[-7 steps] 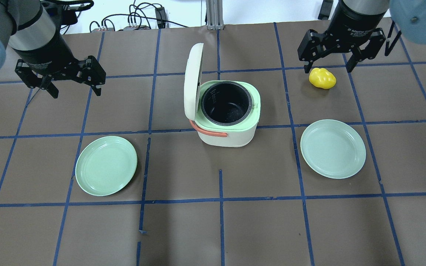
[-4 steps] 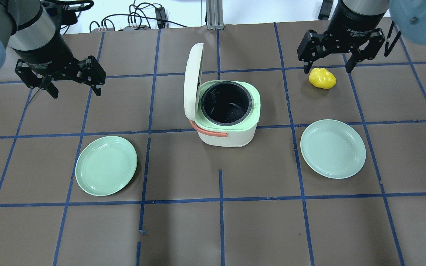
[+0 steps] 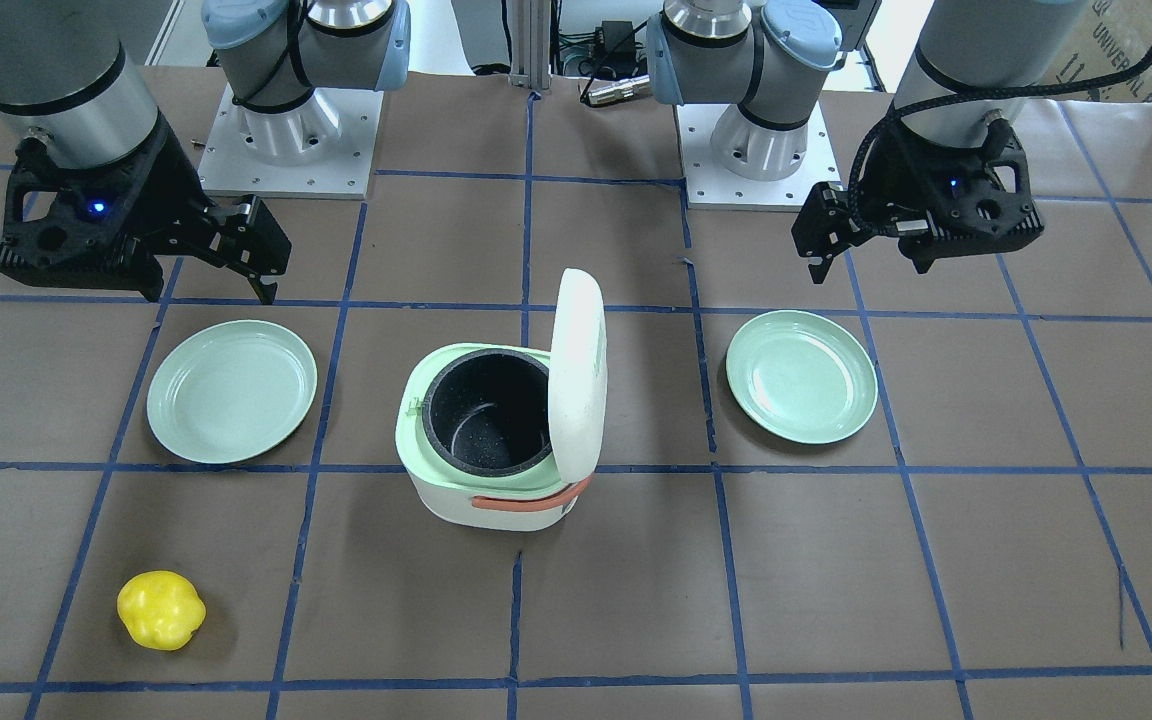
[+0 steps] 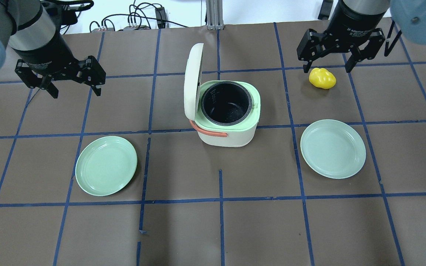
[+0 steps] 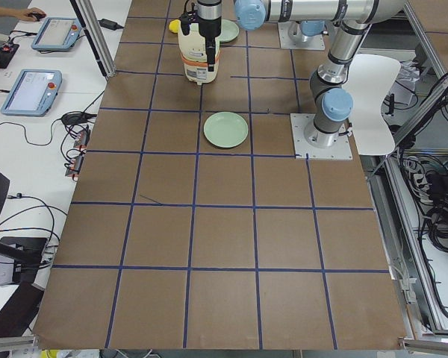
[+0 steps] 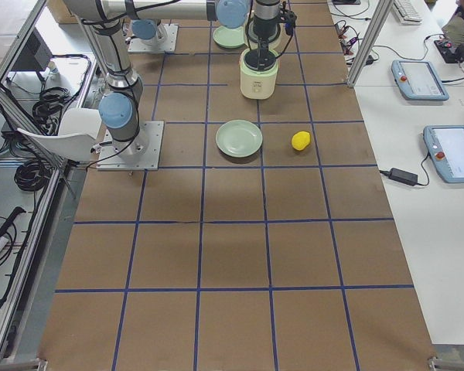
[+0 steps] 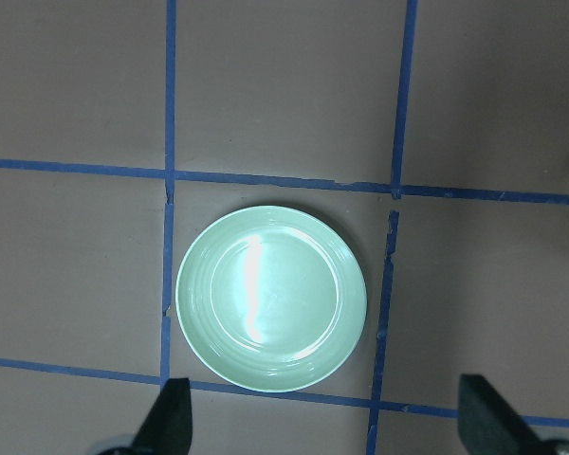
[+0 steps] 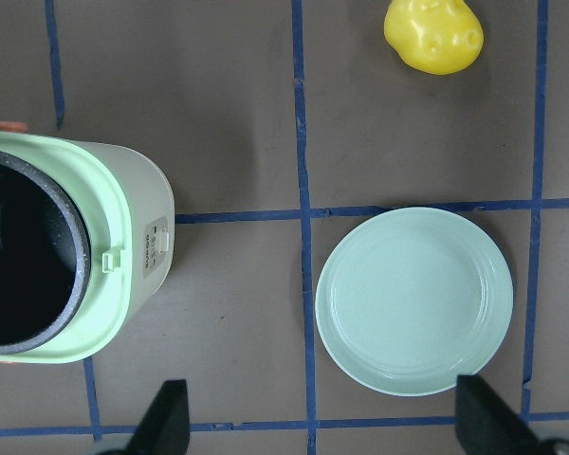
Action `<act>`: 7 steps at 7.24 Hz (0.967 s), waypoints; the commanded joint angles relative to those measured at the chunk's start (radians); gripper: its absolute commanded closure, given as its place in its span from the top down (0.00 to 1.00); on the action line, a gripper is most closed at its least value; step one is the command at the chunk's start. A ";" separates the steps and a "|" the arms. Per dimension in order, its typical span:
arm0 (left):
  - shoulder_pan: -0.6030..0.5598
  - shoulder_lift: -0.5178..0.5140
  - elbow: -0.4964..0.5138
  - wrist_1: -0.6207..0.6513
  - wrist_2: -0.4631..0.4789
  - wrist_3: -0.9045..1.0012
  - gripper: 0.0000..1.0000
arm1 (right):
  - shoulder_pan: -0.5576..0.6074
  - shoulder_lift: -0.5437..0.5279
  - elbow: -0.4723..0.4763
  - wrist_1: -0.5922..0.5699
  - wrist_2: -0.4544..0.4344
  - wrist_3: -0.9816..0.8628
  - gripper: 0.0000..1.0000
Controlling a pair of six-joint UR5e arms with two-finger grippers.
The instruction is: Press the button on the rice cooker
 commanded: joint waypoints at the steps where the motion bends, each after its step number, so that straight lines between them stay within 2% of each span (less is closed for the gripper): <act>1: 0.000 0.000 0.000 0.001 0.000 0.000 1.00 | 0.000 0.003 0.004 0.000 0.000 0.000 1.00; 7: 0.000 0.000 0.000 -0.001 0.000 0.000 1.00 | 0.000 -0.003 0.015 -0.006 0.001 0.001 1.00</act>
